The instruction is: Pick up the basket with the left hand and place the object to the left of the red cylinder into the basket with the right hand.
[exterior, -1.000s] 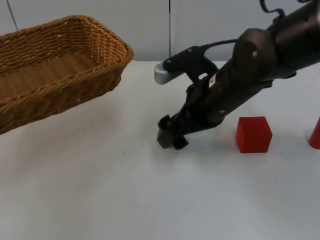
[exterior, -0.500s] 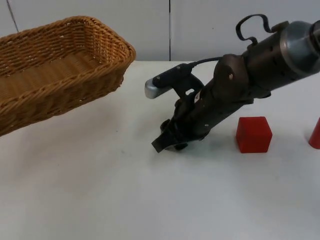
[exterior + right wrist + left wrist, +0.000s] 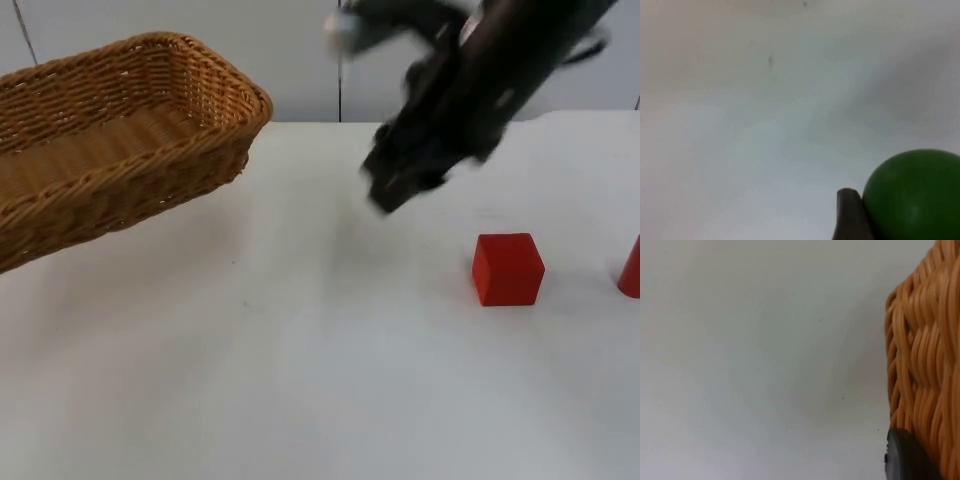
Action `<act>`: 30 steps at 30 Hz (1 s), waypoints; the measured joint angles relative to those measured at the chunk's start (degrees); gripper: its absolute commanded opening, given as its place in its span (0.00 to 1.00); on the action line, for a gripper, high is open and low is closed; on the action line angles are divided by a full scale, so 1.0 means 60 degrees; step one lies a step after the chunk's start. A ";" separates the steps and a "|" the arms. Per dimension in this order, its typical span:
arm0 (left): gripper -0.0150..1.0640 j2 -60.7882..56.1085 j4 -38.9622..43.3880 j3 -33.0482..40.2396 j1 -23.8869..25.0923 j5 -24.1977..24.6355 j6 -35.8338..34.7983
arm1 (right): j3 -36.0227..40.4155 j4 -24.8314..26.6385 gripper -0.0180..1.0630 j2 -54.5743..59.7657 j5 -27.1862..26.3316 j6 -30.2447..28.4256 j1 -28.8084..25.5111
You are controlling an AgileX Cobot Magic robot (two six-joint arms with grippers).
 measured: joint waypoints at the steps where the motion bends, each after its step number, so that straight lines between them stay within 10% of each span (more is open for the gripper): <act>1: 0.01 0.0000 0.0000 0.0000 0.0000 0.0000 0.0000 | 0.0000 -0.0122 0.01 -0.0434 0.0474 0.0097 -0.0061; 20: 0.01 0.0000 0.0000 0.0000 0.0000 0.0264 0.0000 | -0.0099 -0.0364 0.01 -0.2479 0.1882 0.0265 -0.0103; 30: 0.01 0.0000 0.0017 0.0000 0.0000 0.0494 0.0000 | -0.2538 -0.0225 0.01 -0.0187 0.1769 0.0265 0.1397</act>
